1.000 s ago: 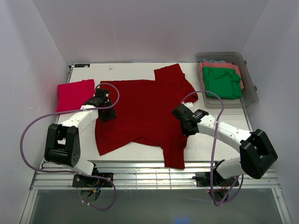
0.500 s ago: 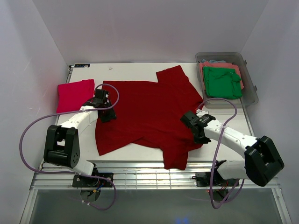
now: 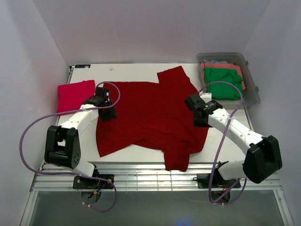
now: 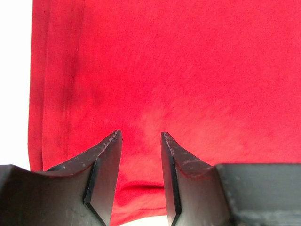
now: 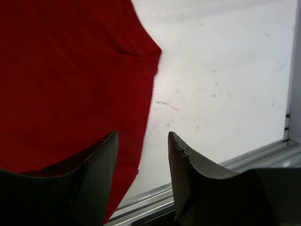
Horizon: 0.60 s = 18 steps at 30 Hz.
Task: Fold and stack the t-shirts
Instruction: Flatten the tshirt out
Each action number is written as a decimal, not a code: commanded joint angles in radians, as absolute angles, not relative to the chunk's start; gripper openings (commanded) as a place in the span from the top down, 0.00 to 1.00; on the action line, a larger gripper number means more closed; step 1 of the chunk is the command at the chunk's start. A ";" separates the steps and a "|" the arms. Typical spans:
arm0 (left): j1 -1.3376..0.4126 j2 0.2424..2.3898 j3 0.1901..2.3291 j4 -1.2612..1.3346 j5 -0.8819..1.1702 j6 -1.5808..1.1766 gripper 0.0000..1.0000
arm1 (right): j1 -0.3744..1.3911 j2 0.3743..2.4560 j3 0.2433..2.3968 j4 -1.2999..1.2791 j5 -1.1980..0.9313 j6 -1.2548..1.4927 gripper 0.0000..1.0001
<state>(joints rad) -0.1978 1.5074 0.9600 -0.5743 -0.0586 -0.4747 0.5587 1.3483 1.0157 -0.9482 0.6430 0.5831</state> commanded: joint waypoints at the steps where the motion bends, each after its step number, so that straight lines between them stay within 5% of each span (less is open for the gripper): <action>1: -0.193 1.528 1.080 -0.563 -0.100 -0.445 0.50 | 0.526 1.344 1.106 -0.777 0.521 0.439 0.48; 13: -0.098 1.893 1.554 -0.626 -0.032 -0.318 0.18 | 0.399 1.874 1.512 -0.617 0.237 0.190 0.49; 18: -0.071 1.914 1.594 -0.542 -0.018 -0.288 0.04 | 0.347 2.017 1.643 -0.480 0.157 0.137 0.47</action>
<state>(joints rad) -0.0792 1.9423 1.5444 -0.5831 -0.0399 -0.3286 0.3820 1.9846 1.5509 -0.5823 0.2329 0.2020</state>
